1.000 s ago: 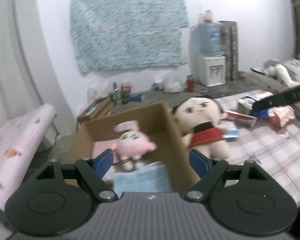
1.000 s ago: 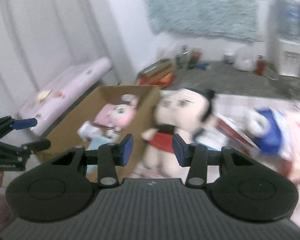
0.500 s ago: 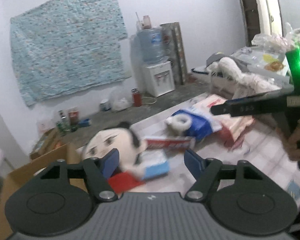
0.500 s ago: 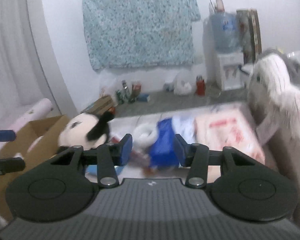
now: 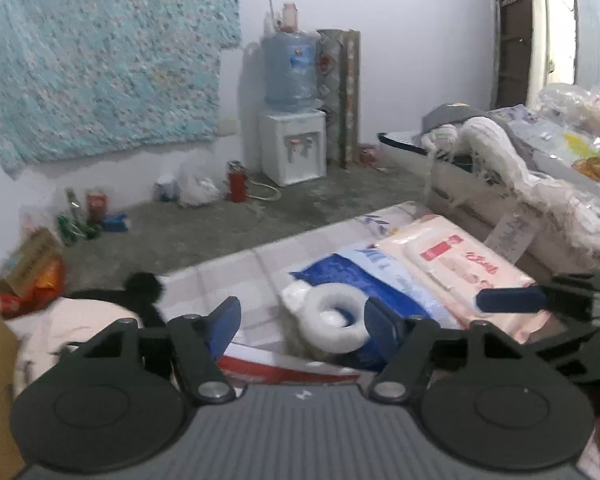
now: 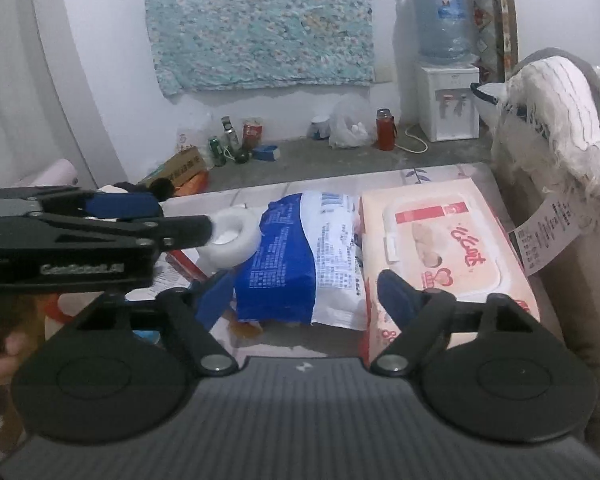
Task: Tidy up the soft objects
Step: 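Grasp the white tape roll with the left tool while the right tool approaches the blue package, then close the right tool on the blue package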
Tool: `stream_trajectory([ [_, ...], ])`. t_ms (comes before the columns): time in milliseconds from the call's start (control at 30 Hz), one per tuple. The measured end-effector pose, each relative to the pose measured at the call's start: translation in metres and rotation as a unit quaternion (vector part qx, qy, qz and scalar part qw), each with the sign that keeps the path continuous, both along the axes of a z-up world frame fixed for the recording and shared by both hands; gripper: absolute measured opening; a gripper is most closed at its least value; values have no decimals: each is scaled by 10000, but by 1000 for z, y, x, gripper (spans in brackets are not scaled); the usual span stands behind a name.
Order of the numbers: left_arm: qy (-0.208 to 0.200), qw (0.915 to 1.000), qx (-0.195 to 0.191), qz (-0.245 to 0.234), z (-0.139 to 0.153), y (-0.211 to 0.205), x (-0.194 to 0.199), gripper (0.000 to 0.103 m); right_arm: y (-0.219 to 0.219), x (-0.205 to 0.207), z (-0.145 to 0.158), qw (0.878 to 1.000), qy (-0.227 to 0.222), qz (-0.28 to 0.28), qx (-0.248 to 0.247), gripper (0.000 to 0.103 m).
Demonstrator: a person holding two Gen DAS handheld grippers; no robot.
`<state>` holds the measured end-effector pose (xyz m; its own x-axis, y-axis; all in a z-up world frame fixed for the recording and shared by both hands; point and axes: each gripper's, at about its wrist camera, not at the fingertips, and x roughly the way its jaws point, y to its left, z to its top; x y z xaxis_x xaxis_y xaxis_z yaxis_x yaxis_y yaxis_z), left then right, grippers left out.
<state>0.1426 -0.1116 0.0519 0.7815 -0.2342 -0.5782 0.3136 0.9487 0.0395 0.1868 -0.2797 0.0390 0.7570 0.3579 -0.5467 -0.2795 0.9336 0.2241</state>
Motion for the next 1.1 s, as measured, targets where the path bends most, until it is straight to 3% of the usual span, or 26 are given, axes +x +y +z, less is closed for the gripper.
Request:
stream_trajectory([
  [133, 82, 9999, -60, -71, -3, -2, 9, 56, 9, 2, -5, 9994, -52, 149, -320, 83],
  [333, 366, 9987, -334, -106, -7, -2, 24, 65, 20, 15, -12, 9989, 102, 310, -348, 92],
  [367, 363, 9988, -317, -125, -7, -3, 26, 62, 21, 15, -11, 9989, 97, 305, -333, 94],
  [433, 466, 9983, -295, -195, -7, -6, 31, 43, 22, 19, -12, 9992, 85, 259, -294, 95],
  [567, 626, 9973, -378, -30, -3, -3, 33, 21, 20, 23, -14, 9996, 81, 211, -147, 95],
  [700, 837, 9942, -667, 42, -3, 13, 34, 21, 17, 23, -13, 9997, 63, 226, -49, 95],
  [833, 780, 9958, -477, 12, -3, 12, 31, 20, 17, 25, -14, 9997, 75, 214, 7, 95],
  [1100, 196, 9991, -363, 135, 28, 19, 3, 20, 22, 34, -19, 9997, 142, 182, -2, 91],
])
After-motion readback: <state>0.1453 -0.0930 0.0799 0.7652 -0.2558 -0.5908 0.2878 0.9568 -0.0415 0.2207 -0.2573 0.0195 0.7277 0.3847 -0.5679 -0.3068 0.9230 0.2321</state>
